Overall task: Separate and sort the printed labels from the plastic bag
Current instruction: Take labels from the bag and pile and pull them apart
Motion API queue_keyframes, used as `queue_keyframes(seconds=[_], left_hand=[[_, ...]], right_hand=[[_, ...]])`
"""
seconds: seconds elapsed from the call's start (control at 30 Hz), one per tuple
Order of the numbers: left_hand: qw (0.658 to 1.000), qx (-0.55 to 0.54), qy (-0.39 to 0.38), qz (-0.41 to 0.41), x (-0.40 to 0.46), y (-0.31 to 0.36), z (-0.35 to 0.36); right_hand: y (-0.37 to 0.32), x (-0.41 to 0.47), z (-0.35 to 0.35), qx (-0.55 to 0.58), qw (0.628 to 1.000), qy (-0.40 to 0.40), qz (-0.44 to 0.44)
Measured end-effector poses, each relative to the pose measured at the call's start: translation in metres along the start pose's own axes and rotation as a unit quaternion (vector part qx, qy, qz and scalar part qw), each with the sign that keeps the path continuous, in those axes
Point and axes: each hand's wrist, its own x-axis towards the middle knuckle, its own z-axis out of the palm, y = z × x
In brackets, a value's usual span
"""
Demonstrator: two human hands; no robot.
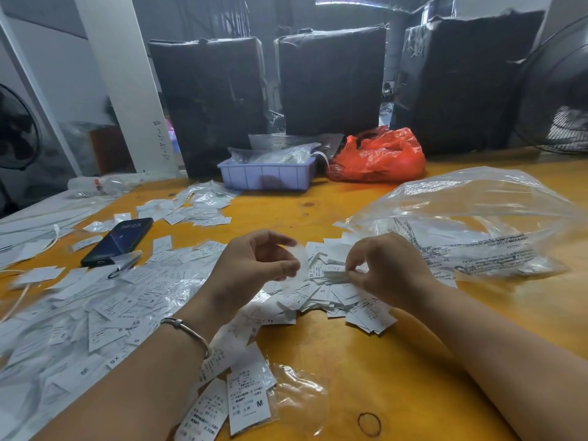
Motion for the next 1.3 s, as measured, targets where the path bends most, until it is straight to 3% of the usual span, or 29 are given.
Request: queue_keyframes(seconds=[0.43, 0.63, 0.83, 1.07, 1.3], left_hand=[[0.999, 0.006, -0.032, 0.008, -0.003, 0.005, 0.003], [0.999, 0.041, -0.023, 0.021, -0.005, 0.008, 0.006], [0.999, 0.014, -0.043, -0.001, -0.006, 0.008, 0.006], [0.998, 0.042, -0.042, -0.013, -0.004, 0.005, 0.005], [0.997, 0.07, -0.027, 0.008, -0.003, 0.005, 0.004]], right_hand=[[-0.007, -0.002, -0.001, 0.06, 0.997, 0.029, -0.029], [-0.012, -0.002, 0.002, 0.062, 0.997, -0.009, -0.044], [-0.008, -0.004, 0.001, 0.202, 0.977, -0.051, 0.055], [-0.002, -0.003, -0.002, 0.269, 0.956, -0.087, 0.082], [-0.003, -0.003, 0.001, 0.173, 0.983, -0.053, 0.019]])
